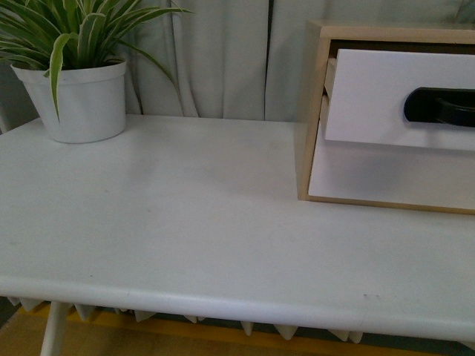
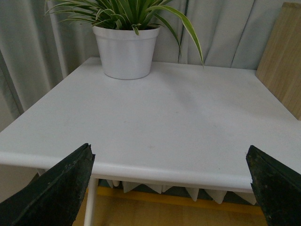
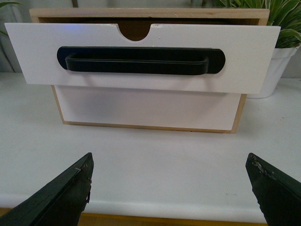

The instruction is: Close drawer sideways

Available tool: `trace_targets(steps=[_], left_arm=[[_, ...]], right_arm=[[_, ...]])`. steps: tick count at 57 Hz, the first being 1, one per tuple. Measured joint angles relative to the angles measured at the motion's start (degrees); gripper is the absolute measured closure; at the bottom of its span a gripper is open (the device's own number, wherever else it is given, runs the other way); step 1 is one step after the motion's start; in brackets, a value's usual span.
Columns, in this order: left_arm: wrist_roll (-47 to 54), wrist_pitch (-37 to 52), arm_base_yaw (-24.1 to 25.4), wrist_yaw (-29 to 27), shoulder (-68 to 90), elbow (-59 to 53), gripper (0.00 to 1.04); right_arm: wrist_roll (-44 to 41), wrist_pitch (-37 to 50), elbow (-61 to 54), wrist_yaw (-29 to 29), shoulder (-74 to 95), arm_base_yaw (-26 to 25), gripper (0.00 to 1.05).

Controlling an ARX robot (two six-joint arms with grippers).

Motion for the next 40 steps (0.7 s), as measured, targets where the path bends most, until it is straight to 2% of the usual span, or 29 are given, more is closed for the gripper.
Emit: trace_targets(steps=[40], left_arm=[[0.00, 0.00, 0.00, 0.00, 0.00, 0.00, 0.06]], right_arm=[[0.00, 0.00, 0.00, 0.00, 0.00, 0.00, 0.09]])
